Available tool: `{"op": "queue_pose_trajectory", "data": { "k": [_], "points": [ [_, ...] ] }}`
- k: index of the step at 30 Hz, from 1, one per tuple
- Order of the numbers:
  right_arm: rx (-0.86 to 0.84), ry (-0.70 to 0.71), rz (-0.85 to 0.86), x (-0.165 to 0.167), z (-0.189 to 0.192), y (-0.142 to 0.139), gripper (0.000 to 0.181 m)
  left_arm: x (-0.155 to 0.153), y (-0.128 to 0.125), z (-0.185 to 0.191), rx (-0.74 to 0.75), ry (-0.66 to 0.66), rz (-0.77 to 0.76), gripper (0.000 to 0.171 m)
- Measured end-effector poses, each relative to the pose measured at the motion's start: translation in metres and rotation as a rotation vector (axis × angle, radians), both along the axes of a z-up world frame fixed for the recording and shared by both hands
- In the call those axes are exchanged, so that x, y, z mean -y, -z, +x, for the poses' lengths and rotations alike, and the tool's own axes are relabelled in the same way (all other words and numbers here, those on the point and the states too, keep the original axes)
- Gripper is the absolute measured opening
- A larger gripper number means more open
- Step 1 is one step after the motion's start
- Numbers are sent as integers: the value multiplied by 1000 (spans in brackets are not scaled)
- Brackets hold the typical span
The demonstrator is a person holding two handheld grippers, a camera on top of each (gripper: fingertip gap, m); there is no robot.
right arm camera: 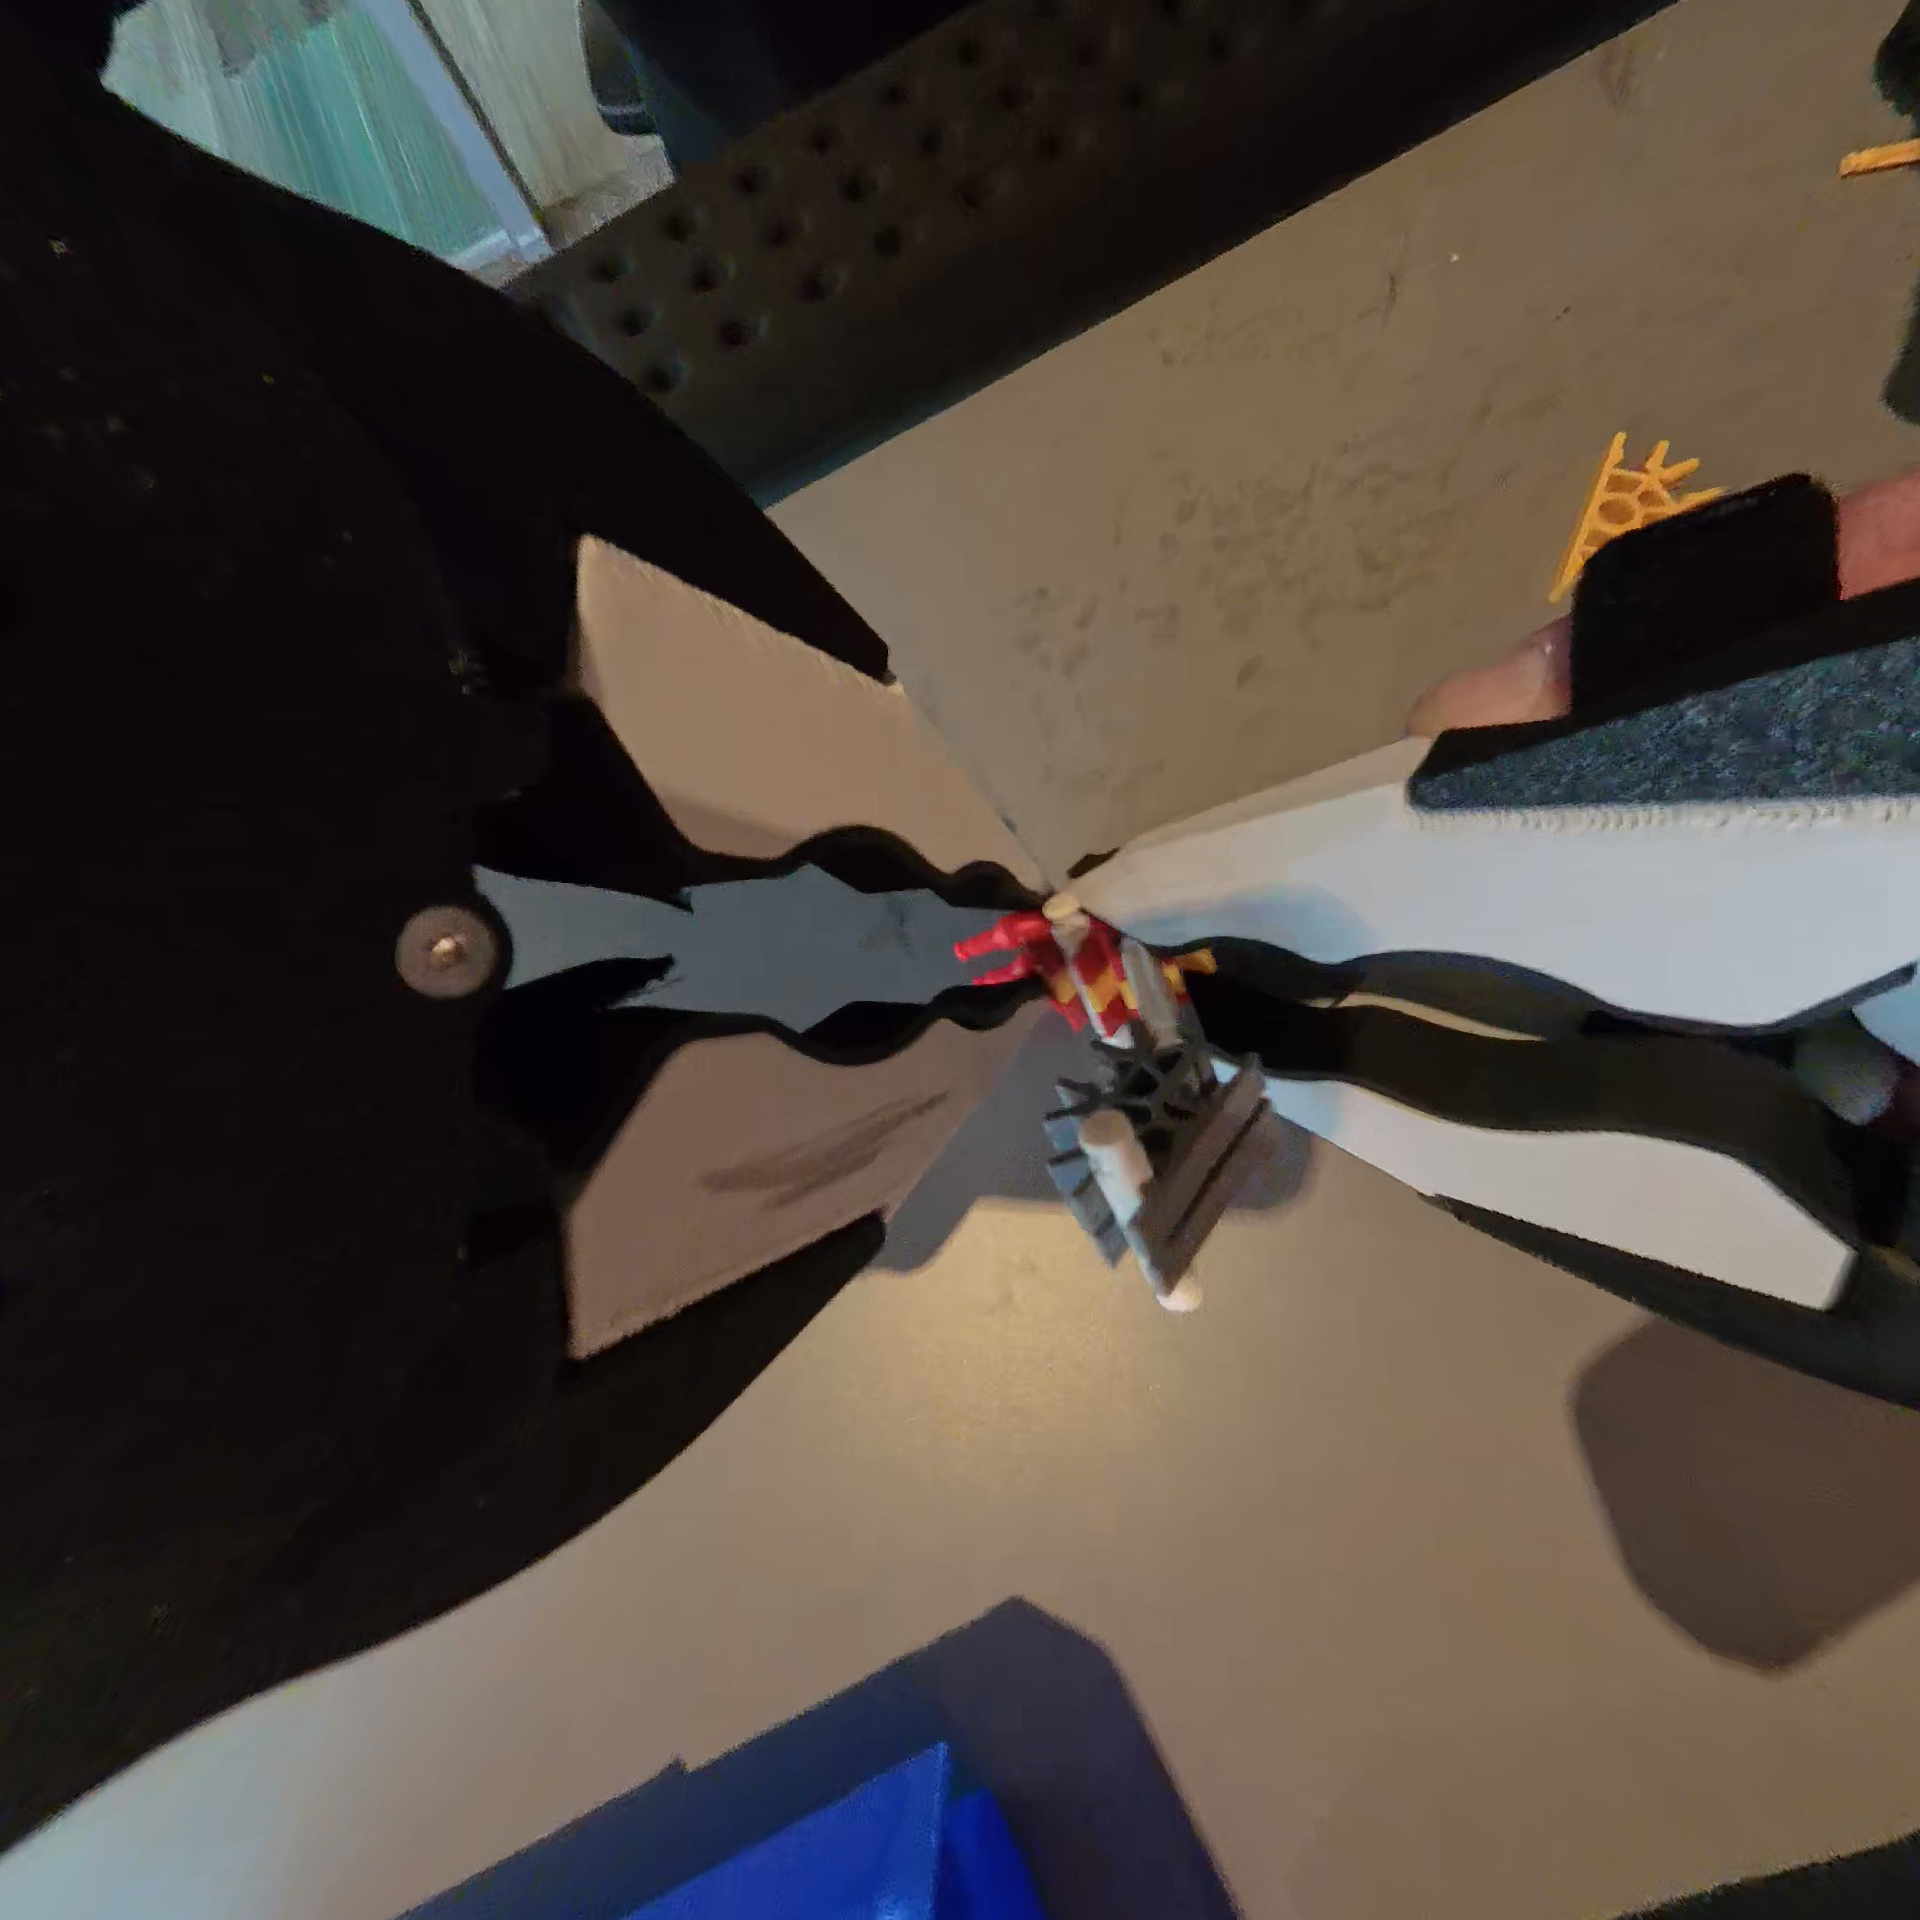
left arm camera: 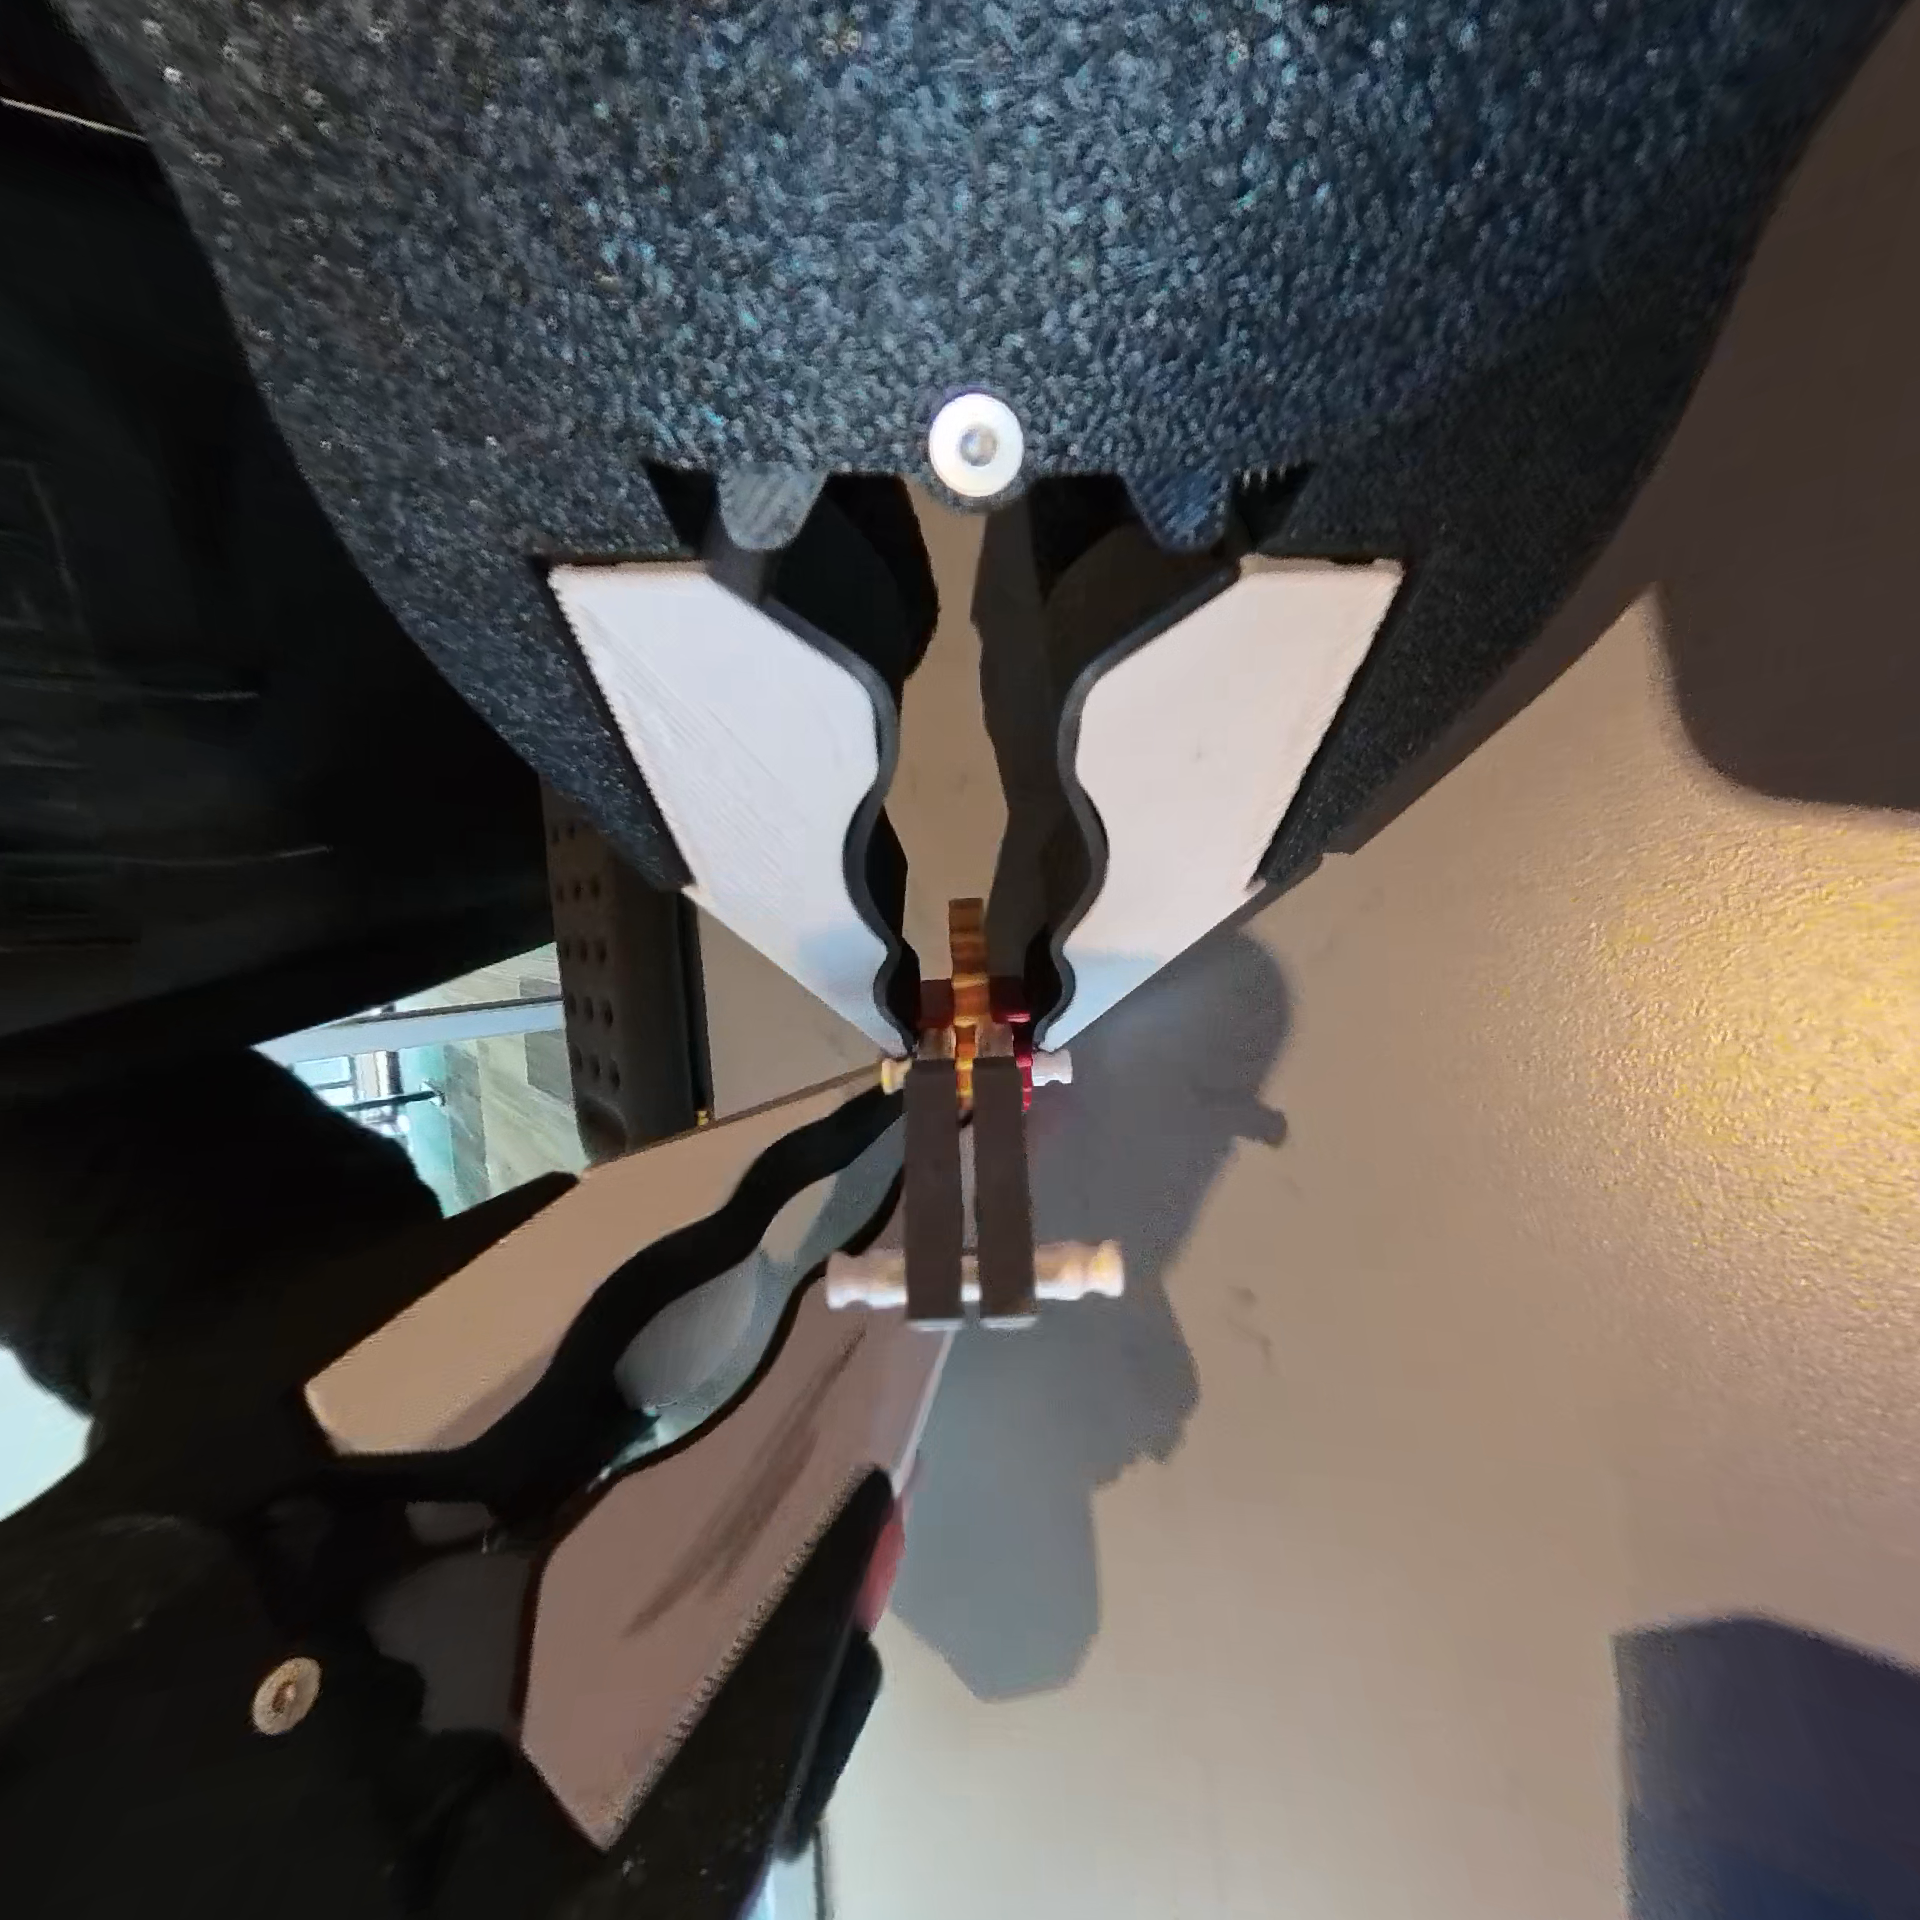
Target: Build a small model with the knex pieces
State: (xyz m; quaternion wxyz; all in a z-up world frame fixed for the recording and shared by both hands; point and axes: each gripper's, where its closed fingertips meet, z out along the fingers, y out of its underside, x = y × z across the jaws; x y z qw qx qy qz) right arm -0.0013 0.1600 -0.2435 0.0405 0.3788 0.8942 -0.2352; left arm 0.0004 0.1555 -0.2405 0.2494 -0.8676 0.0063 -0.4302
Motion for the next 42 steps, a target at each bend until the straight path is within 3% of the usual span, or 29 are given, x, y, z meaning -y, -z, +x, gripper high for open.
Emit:
{"op": "queue_pose_trajectory", "data": {
  "k": [15, 20, 25, 34, 42],
  "points": [
    [88, 77, -98, -4, -7, 1, 12, -3, 0, -4, 12, -31, 1, 21],
    [28, 108, -65, -5, -8, 1, 13, -4, 0, -6, 16, -39, 9, 16],
    [14, 184, -282, -4, -7, -2, 15, -4, -1, -6, 32, -41, 7, 21],
    [18, 296, -499, -8, -12, -3, 13, -7, -1, -9, 65, -59, -9, 19],
    [-63, 349, -498, -11, -15, -3, 14, -10, -1, -12, 81, -81, -16, 17]
  ]
}}
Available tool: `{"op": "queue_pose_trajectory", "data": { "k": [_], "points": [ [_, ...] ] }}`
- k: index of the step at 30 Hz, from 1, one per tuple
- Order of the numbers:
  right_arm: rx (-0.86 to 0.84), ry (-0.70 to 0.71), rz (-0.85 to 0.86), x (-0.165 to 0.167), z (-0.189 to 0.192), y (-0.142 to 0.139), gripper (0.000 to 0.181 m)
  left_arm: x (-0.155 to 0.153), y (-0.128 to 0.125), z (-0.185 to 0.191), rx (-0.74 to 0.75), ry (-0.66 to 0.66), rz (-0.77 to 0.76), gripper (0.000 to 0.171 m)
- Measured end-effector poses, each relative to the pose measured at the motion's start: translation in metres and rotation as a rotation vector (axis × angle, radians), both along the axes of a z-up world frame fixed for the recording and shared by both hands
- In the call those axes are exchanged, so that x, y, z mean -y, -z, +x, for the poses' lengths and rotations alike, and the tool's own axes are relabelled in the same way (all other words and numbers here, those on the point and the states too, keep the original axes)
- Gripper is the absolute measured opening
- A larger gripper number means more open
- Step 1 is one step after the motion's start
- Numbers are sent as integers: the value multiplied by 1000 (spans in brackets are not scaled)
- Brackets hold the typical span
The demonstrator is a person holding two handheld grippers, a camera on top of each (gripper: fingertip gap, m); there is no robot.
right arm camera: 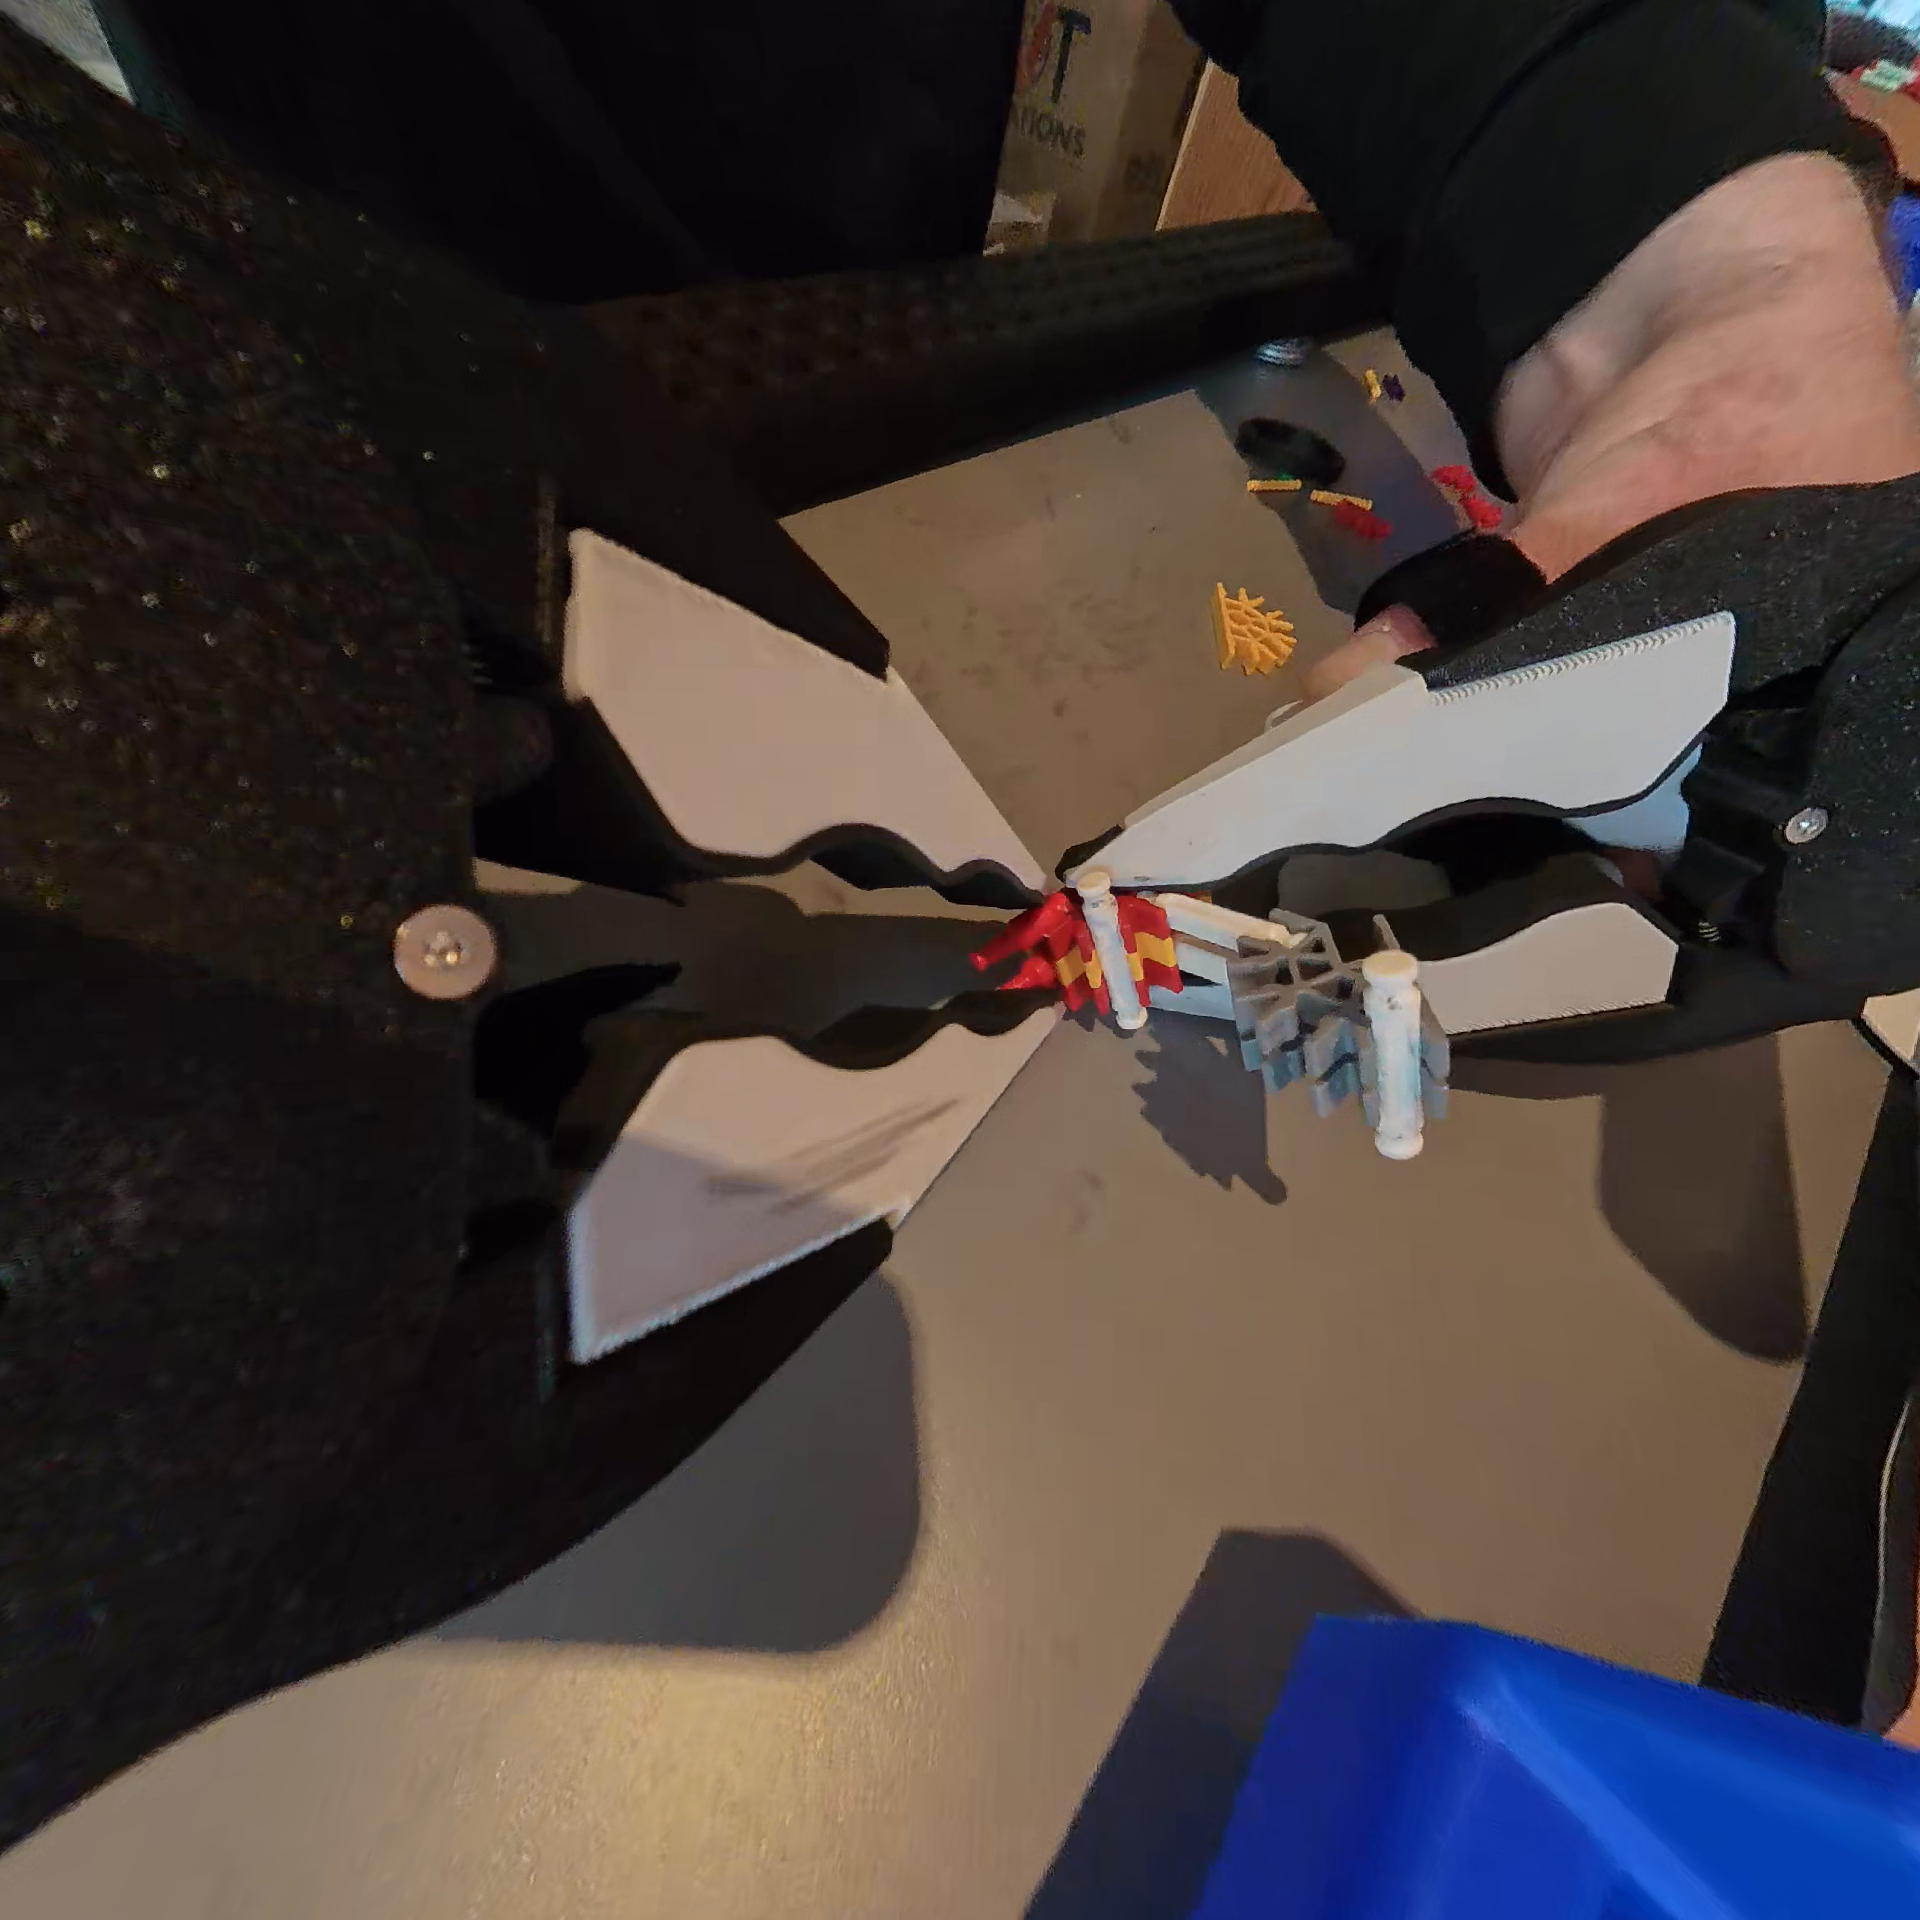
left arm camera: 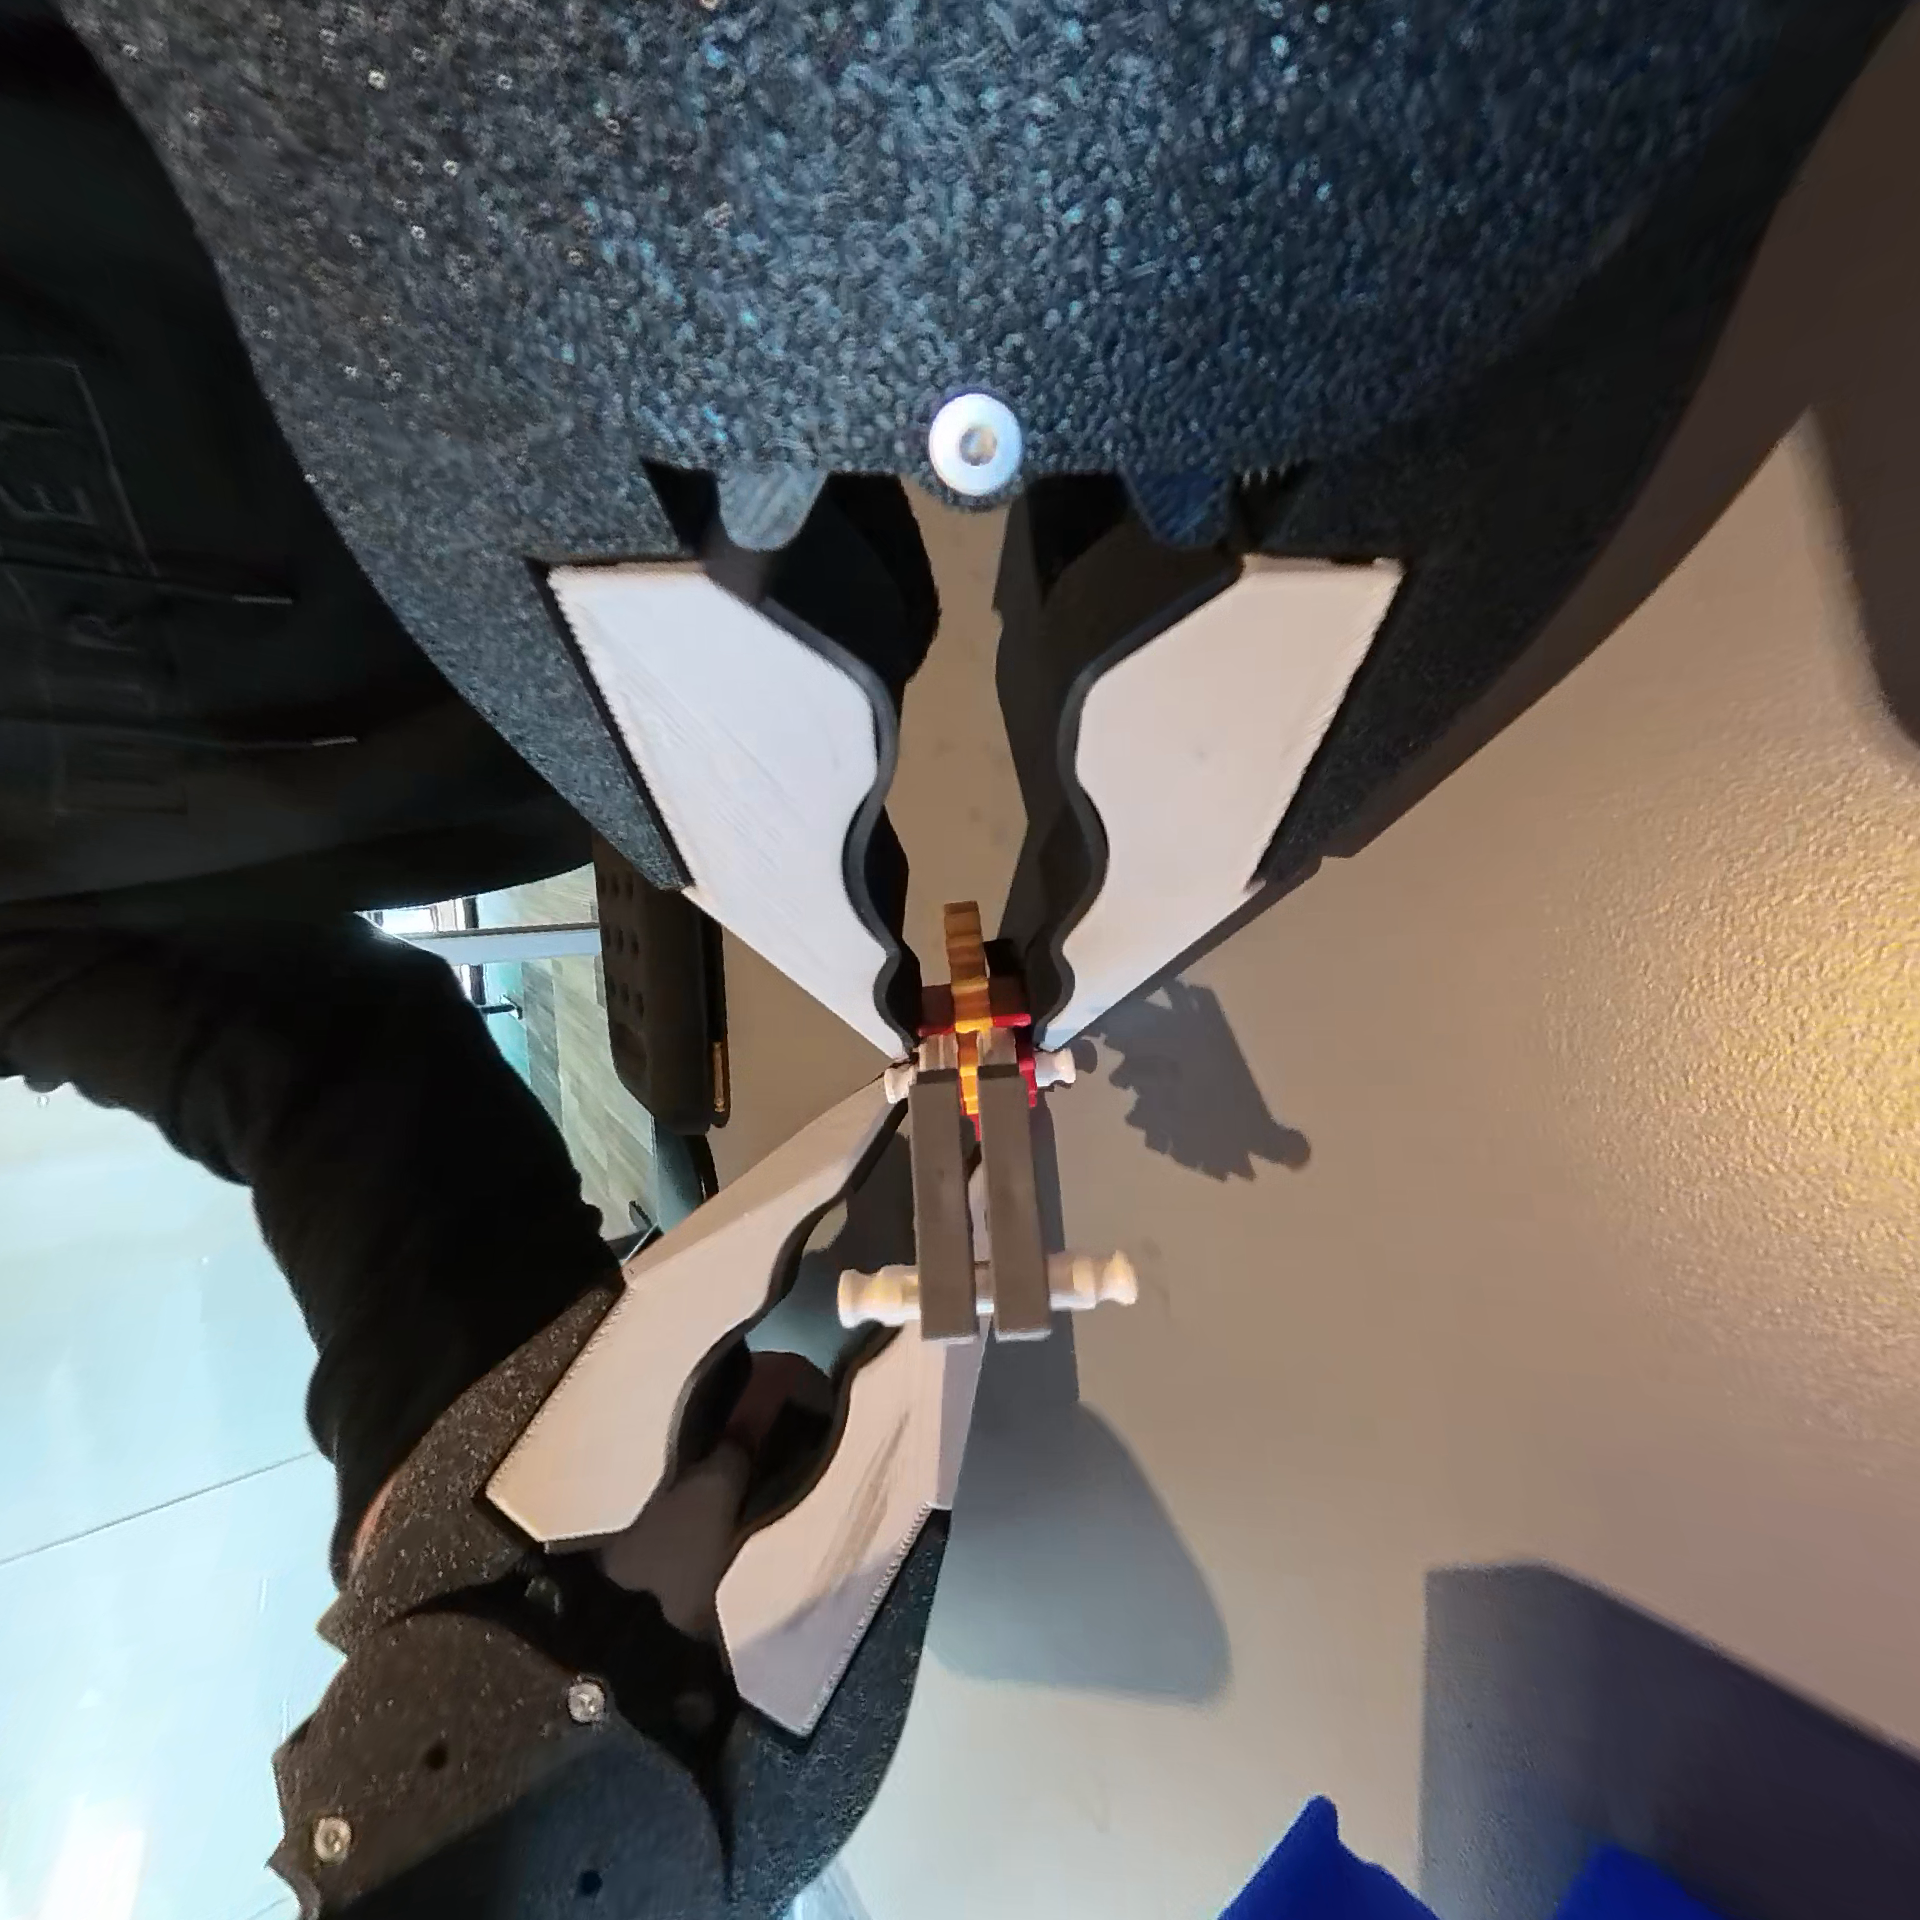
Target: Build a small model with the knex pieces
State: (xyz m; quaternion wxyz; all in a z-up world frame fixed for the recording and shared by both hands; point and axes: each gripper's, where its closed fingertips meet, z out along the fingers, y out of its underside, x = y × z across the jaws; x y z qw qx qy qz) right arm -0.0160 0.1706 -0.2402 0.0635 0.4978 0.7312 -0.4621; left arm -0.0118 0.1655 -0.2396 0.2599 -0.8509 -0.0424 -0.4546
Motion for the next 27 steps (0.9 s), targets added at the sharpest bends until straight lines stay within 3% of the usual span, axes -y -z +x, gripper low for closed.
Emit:
{"op": "queue_pose_trajectory", "data": {
  "k": [22, 27],
  "points": [
    [78, 58, -88, -3, -6, 0, 11, -2, 1, -3, -5, -16, -5, 22],
    [54, 61, -35, -4, -7, 1, 12, -4, 1, -5, -13, -26, 0, 22]
  ]
}}
